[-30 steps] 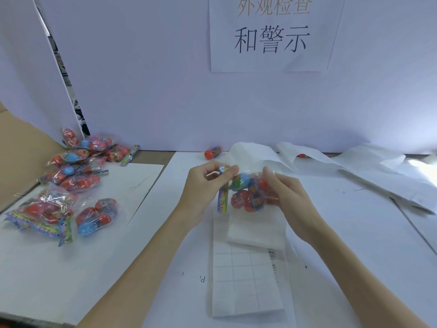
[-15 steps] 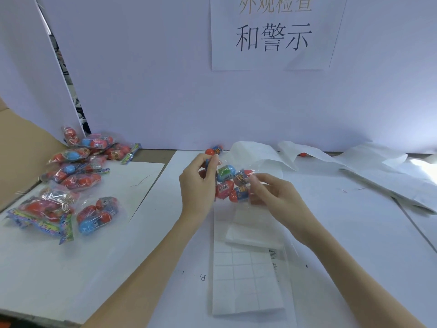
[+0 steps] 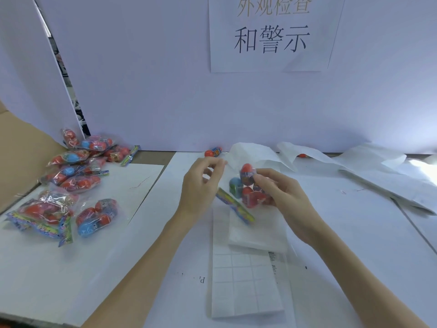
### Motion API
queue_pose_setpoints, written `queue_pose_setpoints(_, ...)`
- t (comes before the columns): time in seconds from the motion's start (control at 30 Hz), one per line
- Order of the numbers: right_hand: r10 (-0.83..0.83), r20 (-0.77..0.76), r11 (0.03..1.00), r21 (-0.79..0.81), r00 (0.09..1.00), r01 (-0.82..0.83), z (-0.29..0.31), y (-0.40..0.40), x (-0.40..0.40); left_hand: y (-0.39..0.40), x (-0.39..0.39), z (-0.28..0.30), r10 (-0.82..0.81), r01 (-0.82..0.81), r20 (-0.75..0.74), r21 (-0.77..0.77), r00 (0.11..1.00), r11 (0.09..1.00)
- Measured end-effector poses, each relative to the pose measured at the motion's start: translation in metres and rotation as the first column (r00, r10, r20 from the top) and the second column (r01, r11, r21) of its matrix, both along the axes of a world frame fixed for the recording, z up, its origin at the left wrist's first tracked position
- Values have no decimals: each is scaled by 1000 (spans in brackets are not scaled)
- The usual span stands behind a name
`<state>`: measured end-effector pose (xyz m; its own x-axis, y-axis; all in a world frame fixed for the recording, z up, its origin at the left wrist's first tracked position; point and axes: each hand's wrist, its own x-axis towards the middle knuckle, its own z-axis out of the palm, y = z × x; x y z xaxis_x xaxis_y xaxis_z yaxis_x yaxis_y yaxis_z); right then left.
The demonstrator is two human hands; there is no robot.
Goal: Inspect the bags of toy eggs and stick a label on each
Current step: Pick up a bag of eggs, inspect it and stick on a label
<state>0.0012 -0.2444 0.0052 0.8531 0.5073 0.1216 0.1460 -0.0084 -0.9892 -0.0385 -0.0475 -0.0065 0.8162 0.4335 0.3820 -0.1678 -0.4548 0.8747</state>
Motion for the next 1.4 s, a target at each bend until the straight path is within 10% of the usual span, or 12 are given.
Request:
queue_pose_setpoints(0.17, -44, 9, 998, -49, 999, 44, 1, -2, 0, -10, -1, 6, -283, 239, -70, -368, 956, 899)
queue_pose_setpoints(0.43, -67, 87, 987, -138, 994, 79, -7, 7, 3, -15, -3, 8, -178, 132, -5, -653, 984, 745)
queue_pose_setpoints(0.77, -92, 262, 959, -238, 961, 157, -11, 7, 1, -14, 1, 1, -188, 159, -48, -355, 981, 921)
queue_pose_setpoints(1.0, 13, -26, 990, -137, 1000, -17, -3, -3, 3, -7, 2, -2, -155, 126, -74, -303, 985, 945)
queue_pose_setpoints(1.13, 108, 75, 938, -339, 991, -77, -7, -6, 3, 3, 0, 1, -1, -15, -47, -318, 999, 948)
queue_pose_setpoints(1.4, -9, 266, 945, -313, 964, 95, -14, 0, 6, -1, -1, 8, -261, 204, -29, -543, 965, 815)
